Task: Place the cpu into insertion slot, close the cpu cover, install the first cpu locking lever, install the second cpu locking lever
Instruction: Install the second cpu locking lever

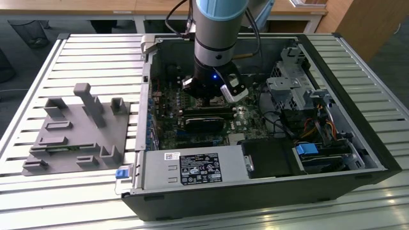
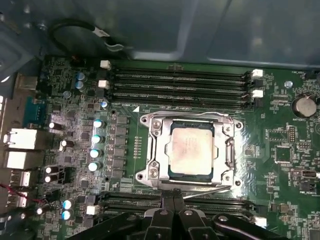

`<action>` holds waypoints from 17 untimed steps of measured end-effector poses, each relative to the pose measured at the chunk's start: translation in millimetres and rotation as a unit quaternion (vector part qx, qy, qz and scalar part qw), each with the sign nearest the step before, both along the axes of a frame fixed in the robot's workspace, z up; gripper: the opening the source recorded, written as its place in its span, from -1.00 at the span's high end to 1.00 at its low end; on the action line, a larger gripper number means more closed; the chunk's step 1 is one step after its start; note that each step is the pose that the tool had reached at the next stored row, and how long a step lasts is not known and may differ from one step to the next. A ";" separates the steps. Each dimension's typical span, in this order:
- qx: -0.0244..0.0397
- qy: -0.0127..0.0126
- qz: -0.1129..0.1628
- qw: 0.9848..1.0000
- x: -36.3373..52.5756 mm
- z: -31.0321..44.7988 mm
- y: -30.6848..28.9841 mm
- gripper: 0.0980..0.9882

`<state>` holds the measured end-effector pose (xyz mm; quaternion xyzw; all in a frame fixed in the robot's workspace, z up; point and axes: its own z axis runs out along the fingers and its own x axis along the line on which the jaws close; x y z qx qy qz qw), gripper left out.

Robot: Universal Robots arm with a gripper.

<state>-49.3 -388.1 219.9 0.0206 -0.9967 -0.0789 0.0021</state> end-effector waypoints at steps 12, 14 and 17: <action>0.010 0.000 0.000 1.000 -5.3 -13.2 -2.9 0.95; 0.014 0.000 0.000 1.000 -6.8 -13.5 -4.7 0.95; 0.018 0.000 0.000 1.000 -9.4 -13.8 -7.0 0.95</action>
